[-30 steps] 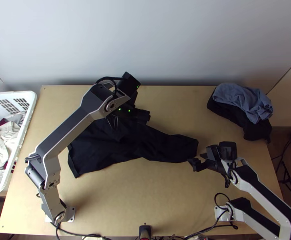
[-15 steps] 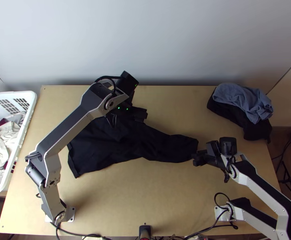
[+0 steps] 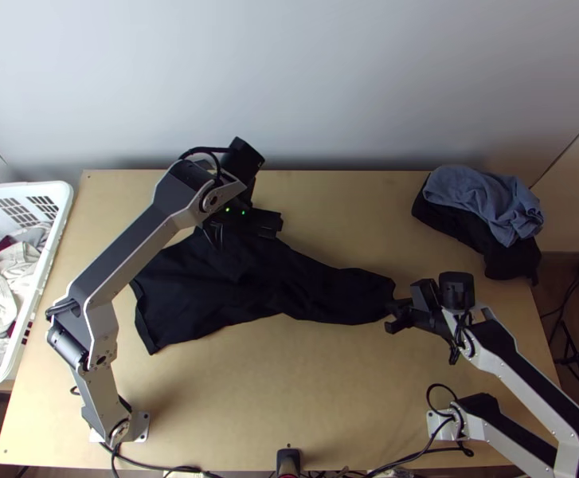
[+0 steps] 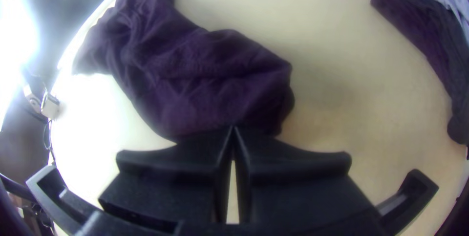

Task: Fold the t-shirt

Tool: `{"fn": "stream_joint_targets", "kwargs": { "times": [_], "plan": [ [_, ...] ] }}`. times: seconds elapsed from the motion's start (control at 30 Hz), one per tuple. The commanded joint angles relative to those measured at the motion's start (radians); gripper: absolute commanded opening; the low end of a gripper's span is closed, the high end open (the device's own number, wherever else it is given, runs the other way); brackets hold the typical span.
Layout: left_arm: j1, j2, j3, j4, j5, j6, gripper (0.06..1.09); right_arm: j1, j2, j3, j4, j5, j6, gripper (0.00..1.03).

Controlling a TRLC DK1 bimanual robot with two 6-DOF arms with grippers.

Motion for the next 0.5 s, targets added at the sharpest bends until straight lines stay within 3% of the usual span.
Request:
{"fn": "stream_joint_targets", "kwargs": {
  "times": [0.0, 0.1, 0.13, 0.3, 0.47],
  "plan": [
    [0.023, -0.004, -0.014, -0.002, -0.001, 0.000, 1.04, 0.007, -0.045, -0.037, -0.029, -0.001, 0.002, 0.16],
    [0.023, -0.007, -0.020, -0.002, -0.001, 0.000, 1.04, 0.005, -0.054, -0.063, -0.029, 0.000, 0.017, 0.75],
    [0.023, -0.007, -0.022, -0.002, -0.001, -0.001, 1.04, 0.000, -0.050, -0.067, -0.029, 0.000, 0.017, 0.86],
    [0.025, -0.009, -0.022, -0.001, -0.006, 0.000, 1.04, 0.002, -0.046, -0.067, -0.070, 0.000, -0.003, 0.92],
    [0.037, -0.010, -0.022, -0.001, -0.018, 0.000, 1.04, 0.003, -0.027, -0.077, -0.075, -0.001, -0.026, 0.92]
  ]
}}
